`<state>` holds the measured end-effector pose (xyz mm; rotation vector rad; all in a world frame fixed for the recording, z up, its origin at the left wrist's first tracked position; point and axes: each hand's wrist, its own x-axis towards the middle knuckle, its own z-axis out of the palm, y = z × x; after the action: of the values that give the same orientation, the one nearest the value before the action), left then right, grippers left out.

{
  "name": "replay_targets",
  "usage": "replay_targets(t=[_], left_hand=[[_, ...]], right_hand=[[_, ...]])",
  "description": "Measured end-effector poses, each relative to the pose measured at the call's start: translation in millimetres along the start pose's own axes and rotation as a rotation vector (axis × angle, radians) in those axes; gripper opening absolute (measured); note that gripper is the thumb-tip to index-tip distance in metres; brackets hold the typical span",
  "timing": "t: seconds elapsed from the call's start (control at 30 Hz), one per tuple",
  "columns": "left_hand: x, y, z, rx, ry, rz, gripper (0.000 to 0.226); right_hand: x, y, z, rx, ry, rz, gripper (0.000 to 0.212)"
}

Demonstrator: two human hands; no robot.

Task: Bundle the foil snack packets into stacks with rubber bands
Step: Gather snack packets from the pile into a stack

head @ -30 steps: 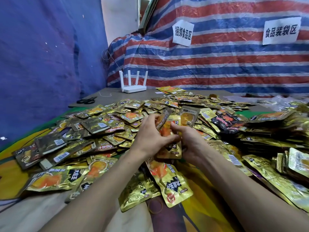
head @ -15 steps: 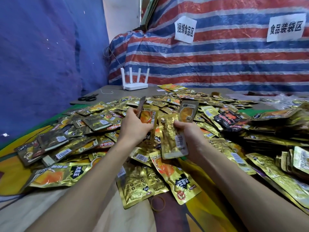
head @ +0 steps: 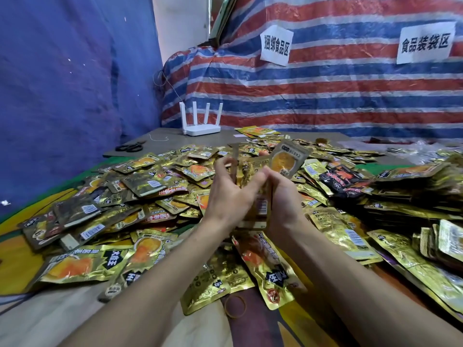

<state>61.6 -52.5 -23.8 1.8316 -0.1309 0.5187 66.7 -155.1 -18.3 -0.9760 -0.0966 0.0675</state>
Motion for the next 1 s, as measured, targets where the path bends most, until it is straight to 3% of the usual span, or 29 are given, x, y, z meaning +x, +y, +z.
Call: replay_targets(t=[0.1, 0.23, 0.47, 0.73, 0.87, 1.0], left_hand=[[-2, -4, 7, 0.003, -0.08, 0.004, 0.084], [0, -10, 9, -0.187, -0.211, -0.043, 0.097], [0, -13, 9, -0.303, -0.234, 0.036, 0.062], [-3, -10, 6, -0.281, -0.195, 0.158, 0.08], [-5, -14, 5, -0.362, -0.183, 0.142, 0.078], [-2, -14, 3, -0.386, -0.204, 0.146, 0.086]], right_hand=[[0, -3, 1, 0.158, -0.078, 0.048, 0.045], [1, -6, 3, 0.136, -0.103, -0.04, 0.035], [-7, -2, 7, -0.177, -0.108, -0.142, 0.028], [-14, -9, 7, -0.175, -0.245, 0.025, 0.025], [-21, -13, 8, -0.27, -0.322, 0.028, 0.053], [-21, -19, 7, -0.189, -0.314, 0.135, 0.087]])
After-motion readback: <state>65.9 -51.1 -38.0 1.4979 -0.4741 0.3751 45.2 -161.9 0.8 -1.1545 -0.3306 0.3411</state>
